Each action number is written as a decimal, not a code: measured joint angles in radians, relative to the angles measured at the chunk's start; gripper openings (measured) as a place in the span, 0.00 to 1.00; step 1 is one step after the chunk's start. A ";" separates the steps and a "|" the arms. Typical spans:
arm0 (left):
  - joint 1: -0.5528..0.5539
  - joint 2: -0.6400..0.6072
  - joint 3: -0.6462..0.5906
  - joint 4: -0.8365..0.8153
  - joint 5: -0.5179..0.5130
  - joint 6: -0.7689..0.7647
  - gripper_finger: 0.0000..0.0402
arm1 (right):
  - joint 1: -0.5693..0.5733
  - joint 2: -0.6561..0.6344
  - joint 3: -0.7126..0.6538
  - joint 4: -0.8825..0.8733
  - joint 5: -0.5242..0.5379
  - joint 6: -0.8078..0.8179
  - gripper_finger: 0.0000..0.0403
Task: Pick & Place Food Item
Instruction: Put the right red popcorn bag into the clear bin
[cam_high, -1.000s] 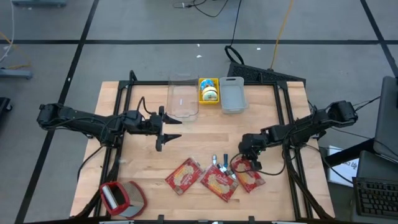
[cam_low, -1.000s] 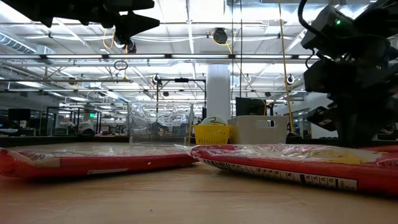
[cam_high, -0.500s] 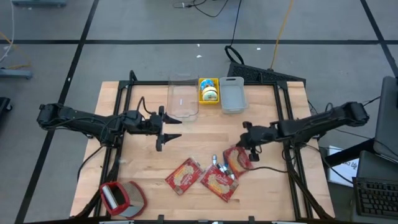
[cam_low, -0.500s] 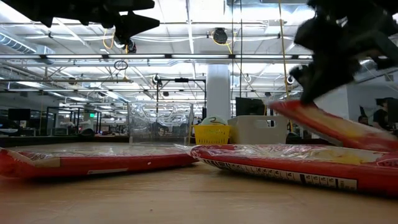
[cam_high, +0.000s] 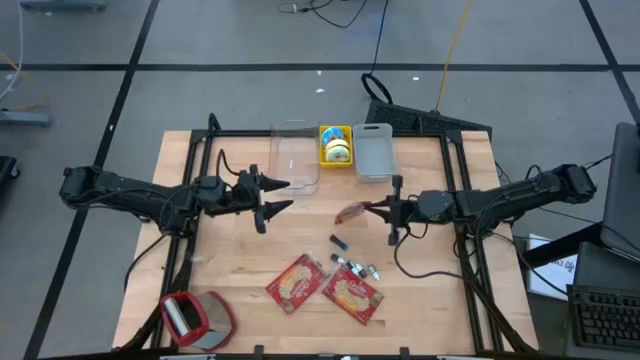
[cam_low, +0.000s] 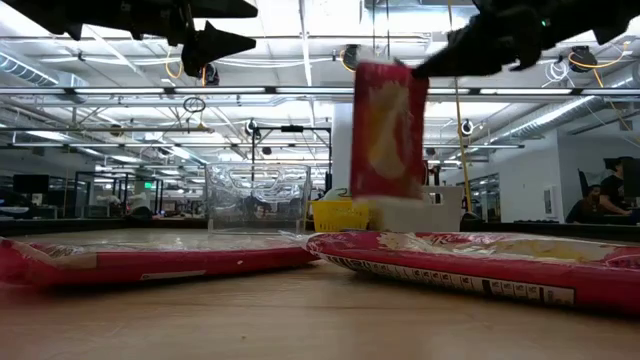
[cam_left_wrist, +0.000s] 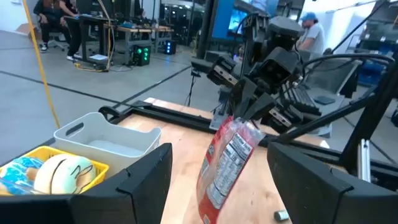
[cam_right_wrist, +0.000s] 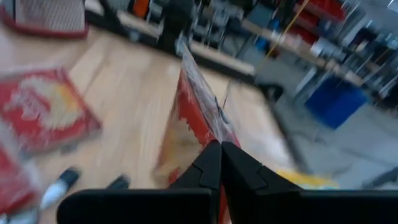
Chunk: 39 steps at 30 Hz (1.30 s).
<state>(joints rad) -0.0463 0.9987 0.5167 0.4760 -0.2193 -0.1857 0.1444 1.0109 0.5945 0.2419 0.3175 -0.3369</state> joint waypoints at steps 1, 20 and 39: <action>0.000 0.006 0.000 0.010 0.000 0.000 0.66 | 0.000 0.010 0.000 0.038 0.000 -0.016 0.00; 0.000 0.383 0.142 0.232 -0.001 0.040 0.66 | -0.014 0.202 0.000 0.444 0.135 -0.182 0.00; -0.001 0.470 0.235 0.233 -0.005 0.135 0.66 | -0.015 0.202 0.000 0.518 0.129 -0.202 0.00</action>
<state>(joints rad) -0.0469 1.4685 0.7517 0.7088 -0.2246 -0.0508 0.1294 1.2125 0.5949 0.7597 0.4467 -0.5394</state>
